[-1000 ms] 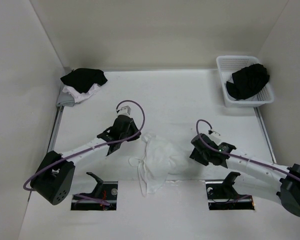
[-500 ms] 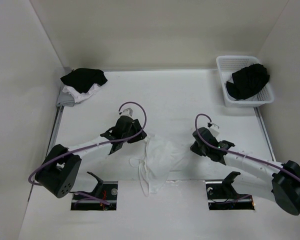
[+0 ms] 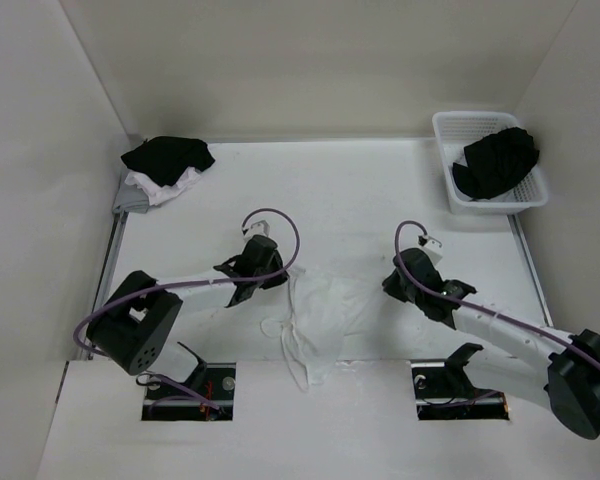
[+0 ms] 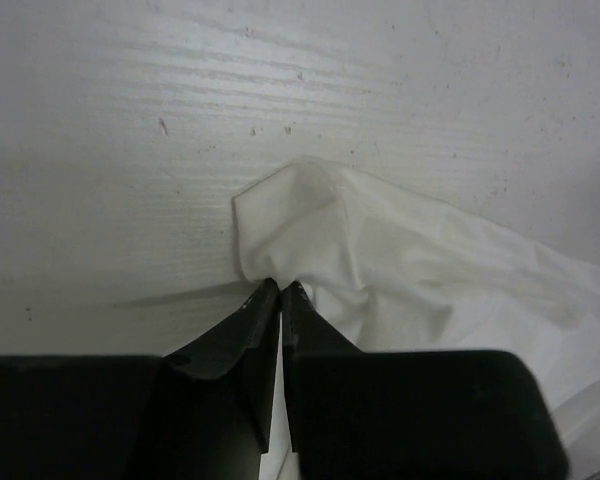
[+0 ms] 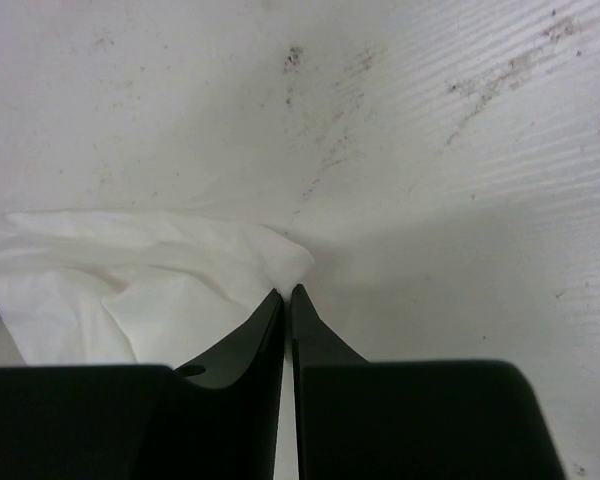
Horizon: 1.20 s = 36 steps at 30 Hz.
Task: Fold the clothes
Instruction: Flatten the tank top out
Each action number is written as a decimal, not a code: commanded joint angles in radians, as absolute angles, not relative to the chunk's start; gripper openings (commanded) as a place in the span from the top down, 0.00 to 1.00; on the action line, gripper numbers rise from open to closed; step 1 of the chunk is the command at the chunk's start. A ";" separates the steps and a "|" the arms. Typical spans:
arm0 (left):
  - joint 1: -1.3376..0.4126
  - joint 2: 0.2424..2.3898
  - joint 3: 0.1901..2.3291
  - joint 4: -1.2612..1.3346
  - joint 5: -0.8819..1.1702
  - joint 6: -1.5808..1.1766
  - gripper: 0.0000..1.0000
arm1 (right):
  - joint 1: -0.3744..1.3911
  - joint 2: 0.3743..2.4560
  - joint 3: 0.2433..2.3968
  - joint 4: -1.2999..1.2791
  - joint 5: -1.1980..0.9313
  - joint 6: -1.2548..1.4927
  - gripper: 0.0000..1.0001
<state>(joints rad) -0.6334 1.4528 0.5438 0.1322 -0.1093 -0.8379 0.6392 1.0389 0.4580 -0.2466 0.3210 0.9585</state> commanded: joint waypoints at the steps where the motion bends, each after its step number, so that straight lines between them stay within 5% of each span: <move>1: -0.589 1.399 0.641 0.254 -0.248 -0.831 0.98 | 0.602 1.019 0.562 -0.128 0.324 0.843 0.94; 11: -0.427 1.405 1.266 0.334 -0.279 -0.643 0.98 | 0.449 1.270 1.354 -0.006 0.209 0.485 0.96; 15: -0.389 1.353 1.325 0.337 -0.242 -0.595 0.96 | 0.455 1.287 1.482 -0.029 0.153 0.431 0.95; 22: -0.378 1.226 0.990 0.422 -0.225 -0.627 0.77 | 0.534 1.103 1.007 0.046 0.233 0.535 0.90; 24: -0.377 1.160 0.794 0.457 -0.224 -0.686 0.63 | 0.623 1.034 0.779 0.106 0.287 0.583 0.82; 29: -0.366 0.945 0.406 0.430 -0.227 -0.807 0.62 | 0.836 0.902 0.372 0.097 0.461 0.750 0.61; 36: -0.383 1.021 0.317 0.359 -0.272 -0.882 0.59 | 0.774 0.833 0.374 -0.031 0.451 0.799 0.60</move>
<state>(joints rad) -0.3676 0.9493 0.2653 0.2943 -0.2520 -0.8326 0.8257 0.8490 0.2932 -0.0769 0.4042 0.7616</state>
